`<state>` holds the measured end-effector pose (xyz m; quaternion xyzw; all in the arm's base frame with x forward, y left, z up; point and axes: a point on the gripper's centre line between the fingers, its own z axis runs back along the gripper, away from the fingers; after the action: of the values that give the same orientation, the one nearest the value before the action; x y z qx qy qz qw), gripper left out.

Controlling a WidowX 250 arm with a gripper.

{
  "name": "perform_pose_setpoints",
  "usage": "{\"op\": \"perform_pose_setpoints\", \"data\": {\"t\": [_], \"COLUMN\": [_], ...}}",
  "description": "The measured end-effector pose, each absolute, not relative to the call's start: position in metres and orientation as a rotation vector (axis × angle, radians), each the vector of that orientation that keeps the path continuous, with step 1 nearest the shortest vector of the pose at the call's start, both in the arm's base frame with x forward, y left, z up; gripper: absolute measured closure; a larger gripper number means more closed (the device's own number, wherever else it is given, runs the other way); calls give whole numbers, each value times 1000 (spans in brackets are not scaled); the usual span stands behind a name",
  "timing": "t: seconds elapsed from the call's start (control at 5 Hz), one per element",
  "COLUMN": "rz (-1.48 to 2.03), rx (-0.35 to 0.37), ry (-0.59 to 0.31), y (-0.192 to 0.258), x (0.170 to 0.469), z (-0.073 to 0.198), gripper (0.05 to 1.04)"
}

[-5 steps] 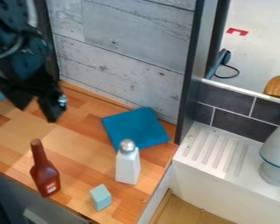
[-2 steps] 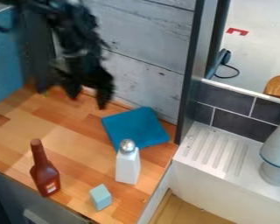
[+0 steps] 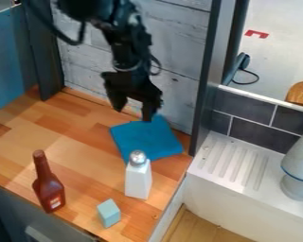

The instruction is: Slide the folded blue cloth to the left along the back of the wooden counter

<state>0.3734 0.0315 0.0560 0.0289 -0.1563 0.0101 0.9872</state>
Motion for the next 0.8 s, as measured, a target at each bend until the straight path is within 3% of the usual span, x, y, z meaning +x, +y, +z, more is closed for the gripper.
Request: {"op": "perform_pose_setpoints", "data": {"t": [0.8], "rz": [-5], "rx": [122], "ry": [-251], "y": [40], "x": [382], "z": [4], "gripper": [80]}}
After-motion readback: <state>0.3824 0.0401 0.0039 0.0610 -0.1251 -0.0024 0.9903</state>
